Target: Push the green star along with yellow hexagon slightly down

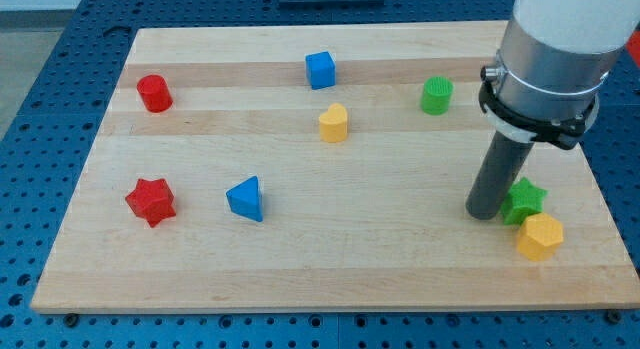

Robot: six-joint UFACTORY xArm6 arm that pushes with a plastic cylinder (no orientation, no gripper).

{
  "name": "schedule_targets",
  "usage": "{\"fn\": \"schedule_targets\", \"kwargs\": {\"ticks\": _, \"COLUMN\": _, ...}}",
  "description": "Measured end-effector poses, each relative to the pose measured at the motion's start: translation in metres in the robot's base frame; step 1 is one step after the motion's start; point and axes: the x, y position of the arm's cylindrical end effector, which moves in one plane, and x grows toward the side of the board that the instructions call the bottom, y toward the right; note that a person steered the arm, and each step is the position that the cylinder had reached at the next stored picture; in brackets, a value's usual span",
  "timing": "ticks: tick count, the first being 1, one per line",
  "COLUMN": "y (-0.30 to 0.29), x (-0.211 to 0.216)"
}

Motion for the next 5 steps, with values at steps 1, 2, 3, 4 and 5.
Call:
{"fn": "schedule_targets", "kwargs": {"ticks": 1, "y": -0.009, "x": -0.034}}
{"fn": "schedule_targets", "kwargs": {"ticks": 2, "y": 0.001, "x": -0.066}}
{"fn": "schedule_targets", "kwargs": {"ticks": 3, "y": 0.044, "x": -0.062}}
{"fn": "schedule_targets", "kwargs": {"ticks": 4, "y": 0.062, "x": -0.037}}
{"fn": "schedule_targets", "kwargs": {"ticks": 5, "y": 0.063, "x": -0.014}}
